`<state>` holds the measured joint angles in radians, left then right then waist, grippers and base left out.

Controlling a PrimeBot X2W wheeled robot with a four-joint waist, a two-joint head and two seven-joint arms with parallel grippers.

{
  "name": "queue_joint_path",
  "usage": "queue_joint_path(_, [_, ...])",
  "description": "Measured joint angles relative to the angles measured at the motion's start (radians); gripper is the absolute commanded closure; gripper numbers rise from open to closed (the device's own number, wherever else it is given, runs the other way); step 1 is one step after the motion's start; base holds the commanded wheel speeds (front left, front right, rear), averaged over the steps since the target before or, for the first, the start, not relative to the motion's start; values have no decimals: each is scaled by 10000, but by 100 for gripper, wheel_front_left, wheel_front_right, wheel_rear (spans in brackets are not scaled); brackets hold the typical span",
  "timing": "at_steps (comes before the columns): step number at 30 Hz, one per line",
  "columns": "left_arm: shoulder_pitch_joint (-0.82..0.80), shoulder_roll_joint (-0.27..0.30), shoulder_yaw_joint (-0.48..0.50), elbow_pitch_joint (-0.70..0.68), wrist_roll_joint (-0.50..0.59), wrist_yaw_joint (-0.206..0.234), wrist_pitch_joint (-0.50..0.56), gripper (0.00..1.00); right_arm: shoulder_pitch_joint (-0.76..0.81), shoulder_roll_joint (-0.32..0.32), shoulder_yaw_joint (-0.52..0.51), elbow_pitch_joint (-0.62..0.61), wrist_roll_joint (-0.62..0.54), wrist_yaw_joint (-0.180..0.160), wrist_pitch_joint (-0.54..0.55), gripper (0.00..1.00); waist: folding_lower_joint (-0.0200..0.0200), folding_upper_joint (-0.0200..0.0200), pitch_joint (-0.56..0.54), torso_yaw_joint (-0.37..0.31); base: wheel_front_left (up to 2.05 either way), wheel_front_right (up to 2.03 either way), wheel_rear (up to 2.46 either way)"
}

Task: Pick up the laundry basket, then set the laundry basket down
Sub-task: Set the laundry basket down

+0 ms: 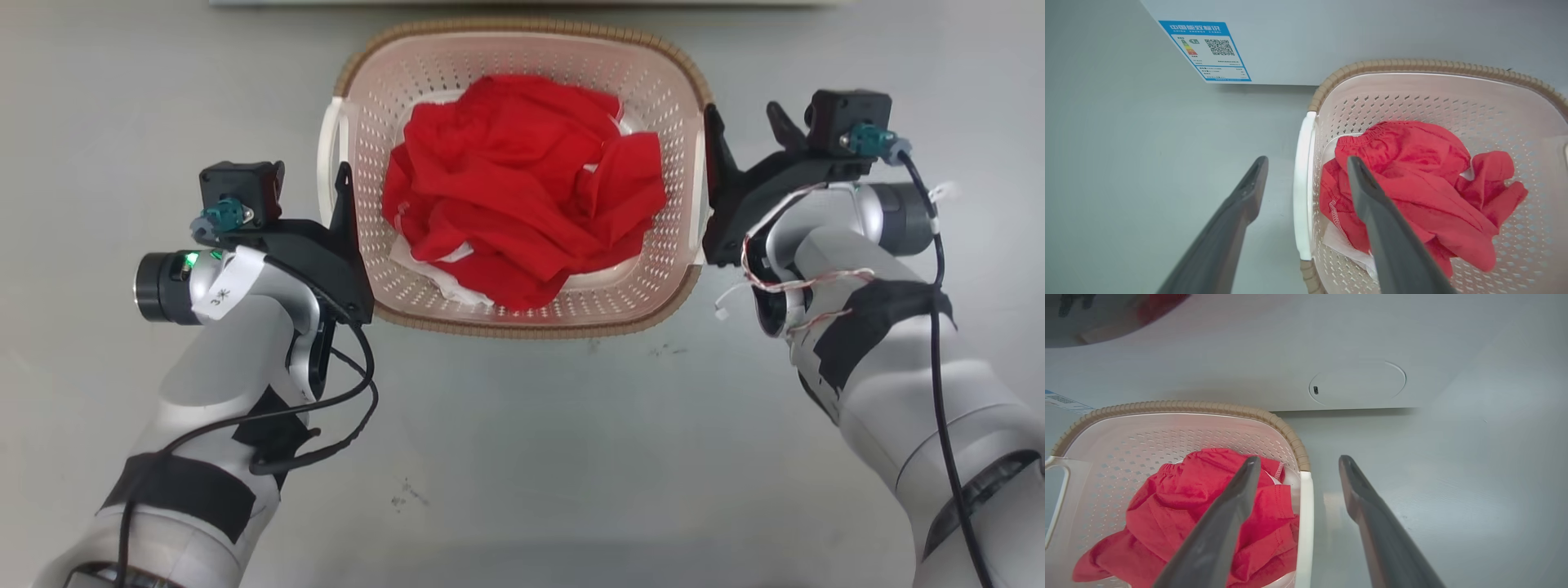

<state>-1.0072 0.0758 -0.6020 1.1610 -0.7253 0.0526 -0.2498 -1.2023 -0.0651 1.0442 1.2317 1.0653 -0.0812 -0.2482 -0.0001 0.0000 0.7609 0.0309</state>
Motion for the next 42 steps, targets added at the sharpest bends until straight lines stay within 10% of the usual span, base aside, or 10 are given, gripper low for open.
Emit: queue_joint_path(42, [7657,826,2341,-6151,1964,619,-2,0,6270,-245,-2171,-3703,-1647,-257,-10,0,-2,-2,-6026,-300,0,0,0])
